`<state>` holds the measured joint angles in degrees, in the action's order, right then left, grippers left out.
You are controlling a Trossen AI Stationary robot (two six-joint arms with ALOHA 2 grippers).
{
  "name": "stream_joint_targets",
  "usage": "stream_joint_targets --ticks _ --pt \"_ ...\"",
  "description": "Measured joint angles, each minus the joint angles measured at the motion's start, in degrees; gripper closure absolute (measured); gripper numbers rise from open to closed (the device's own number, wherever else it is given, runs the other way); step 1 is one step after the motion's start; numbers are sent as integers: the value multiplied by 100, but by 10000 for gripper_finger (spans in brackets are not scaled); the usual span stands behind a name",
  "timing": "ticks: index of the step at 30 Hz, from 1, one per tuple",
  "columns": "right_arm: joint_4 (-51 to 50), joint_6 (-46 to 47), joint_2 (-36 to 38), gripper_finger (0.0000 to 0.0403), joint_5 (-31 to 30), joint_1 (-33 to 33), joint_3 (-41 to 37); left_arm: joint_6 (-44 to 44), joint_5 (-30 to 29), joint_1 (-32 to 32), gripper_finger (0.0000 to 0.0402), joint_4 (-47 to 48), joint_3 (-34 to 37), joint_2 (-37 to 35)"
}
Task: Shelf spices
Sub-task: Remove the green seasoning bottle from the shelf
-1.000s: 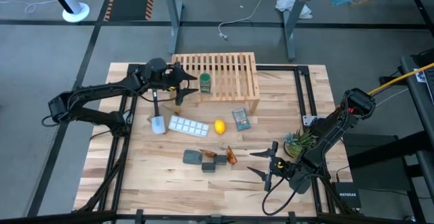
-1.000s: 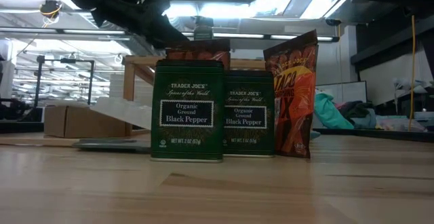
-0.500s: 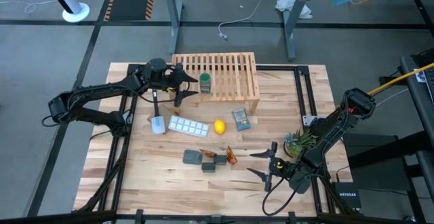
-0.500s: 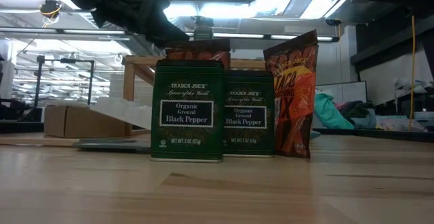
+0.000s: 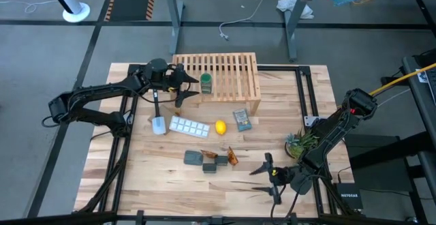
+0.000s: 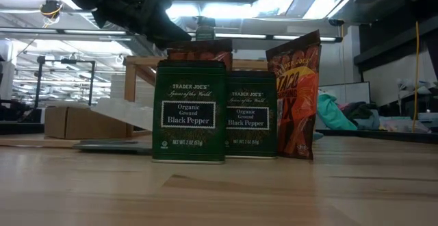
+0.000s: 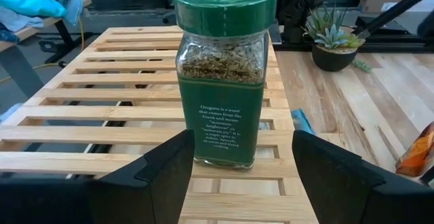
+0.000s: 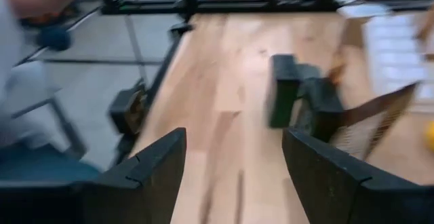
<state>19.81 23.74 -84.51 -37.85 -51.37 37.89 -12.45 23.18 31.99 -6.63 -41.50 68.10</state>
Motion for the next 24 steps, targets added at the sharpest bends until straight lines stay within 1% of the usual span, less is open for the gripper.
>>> stream_joint_targets --ticks 4,9,13,24 --pt "-2 1 0 152 463 -1 -1 8 -2 0 160 1 -2 0" --pt "-4 0 0 152 744 0 -1 -145 -2 0 160 -1 -2 0" --pt "-7 -1 0 152 745 -1 0 -324 -1 0 160 -7 -2 0" --pt "-37 -1 0 152 745 0 0 -239 -4 72 160 -34 -4 0"
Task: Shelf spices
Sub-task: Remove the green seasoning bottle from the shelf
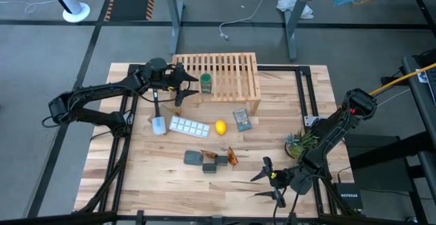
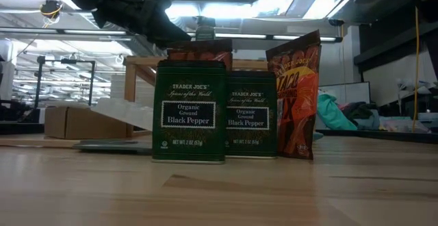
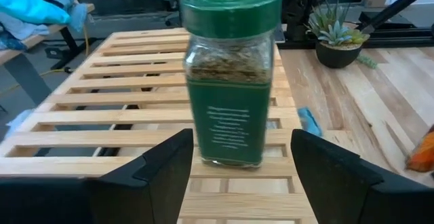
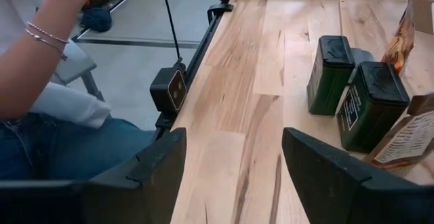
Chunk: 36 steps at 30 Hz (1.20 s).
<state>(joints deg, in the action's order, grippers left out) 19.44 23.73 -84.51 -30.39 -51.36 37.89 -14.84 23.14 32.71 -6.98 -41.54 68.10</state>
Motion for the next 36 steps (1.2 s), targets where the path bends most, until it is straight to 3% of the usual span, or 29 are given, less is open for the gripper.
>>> stream_joint_targets --ticks 7,17,36 --pt "1 0 0 152 0 -1 -1 415 0 131 109 -16 0 0" --pt "4 0 0 152 2 -1 0 231 313 -15 27 -303 0 0" --pt "2 0 0 152 1 -1 -1 556 563 -108 15 -1401 -2 1066"
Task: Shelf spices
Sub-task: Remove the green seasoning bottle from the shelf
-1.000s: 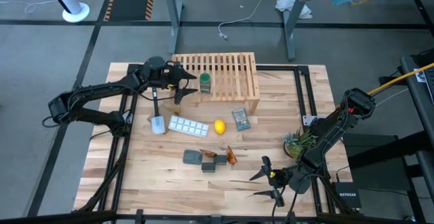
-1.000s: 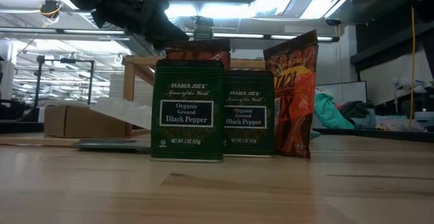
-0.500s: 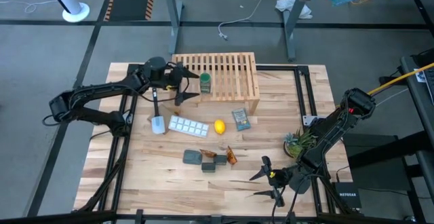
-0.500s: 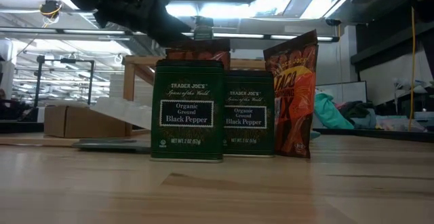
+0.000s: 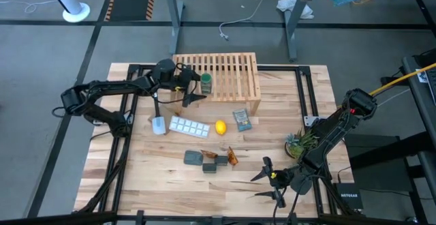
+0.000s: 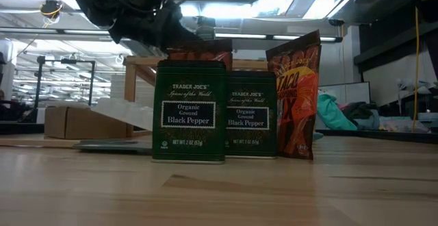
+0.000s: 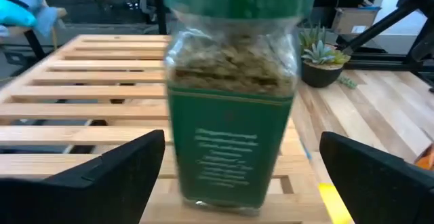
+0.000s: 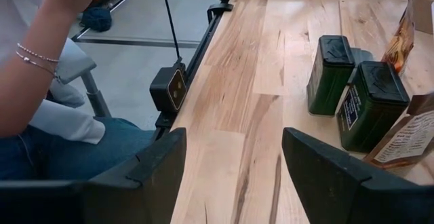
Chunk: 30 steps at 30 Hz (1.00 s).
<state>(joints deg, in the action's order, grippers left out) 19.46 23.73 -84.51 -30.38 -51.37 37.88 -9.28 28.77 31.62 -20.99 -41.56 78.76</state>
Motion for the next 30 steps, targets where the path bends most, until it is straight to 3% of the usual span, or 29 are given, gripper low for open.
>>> stream_joint_targets --ticks 5,12,18,27,30 --pt "-2 0 0 152 -1 1 0 108 -170 -88 15 -528 0 148" --pt "-3 0 1 152 -1 1 0 176 -227 -105 26 -542 0 154" --pt "-7 -1 1 152 0 0 1 159 -311 -99 89 -499 0 154" --pt "-4 -2 2 152 -1 2 -1 170 -314 -99 214 -474 0 116" --pt "-6 0 1 152 -1 1 -1 231 -312 -109 215 -444 4 -35"
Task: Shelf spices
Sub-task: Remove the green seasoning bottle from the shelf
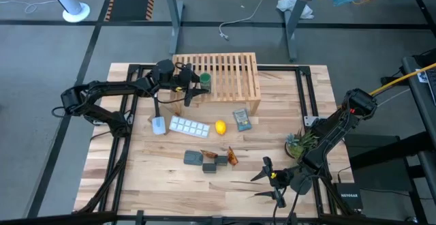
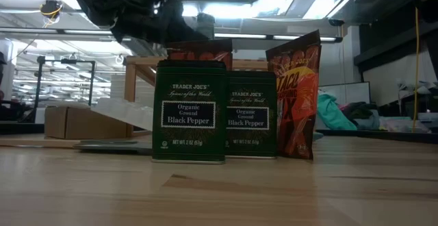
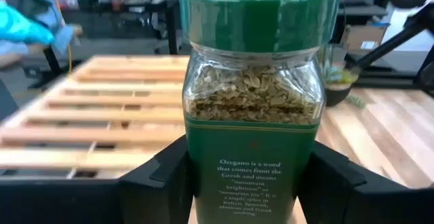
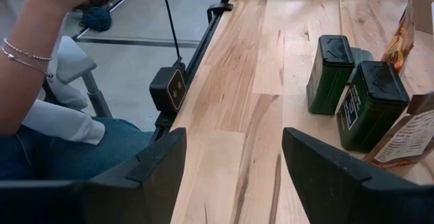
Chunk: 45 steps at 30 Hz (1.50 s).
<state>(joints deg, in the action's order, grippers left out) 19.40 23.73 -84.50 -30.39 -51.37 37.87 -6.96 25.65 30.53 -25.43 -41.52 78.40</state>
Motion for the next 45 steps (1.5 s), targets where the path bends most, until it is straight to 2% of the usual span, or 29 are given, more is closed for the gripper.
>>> stream_joint_targets --ticks 4,10,12,15,19,23,28,35,40,45 --pt "-1 0 2 152 0 1 2 26 -10 -60 215 248 0 -330" --pt "2 -2 2 152 1 -1 2 -1 -525 -431 215 1379 -2 -1196" --pt "-1 0 2 152 0 -1 -1 -116 -953 -702 215 1930 -2 -1556" --pt "0 -2 2 152 0 2 2 -163 -1960 -1309 215 2656 -2 -2098" --pt "1 -2 2 152 0 0 2 256 -3244 -2341 215 3430 -2 -2642" --pt "-3 -2 2 152 0 0 1 986 -4437 -3442 215 4011 -2 -2825" --pt "-1 -2 2 152 0 1 2 2316 -5690 -4763 215 4474 -2 -2519" --pt "-1 -1 2 152 1 2 1 3901 -7017 -6394 215 4256 -2 -1464" --pt "-1 -2 2 152 0 1 2 4973 -7942 -7220 215 3705 -2 -546" --pt "-3 -2 2 152 0 -1 1 5737 -8565 -7696 215 2807 -2 426"
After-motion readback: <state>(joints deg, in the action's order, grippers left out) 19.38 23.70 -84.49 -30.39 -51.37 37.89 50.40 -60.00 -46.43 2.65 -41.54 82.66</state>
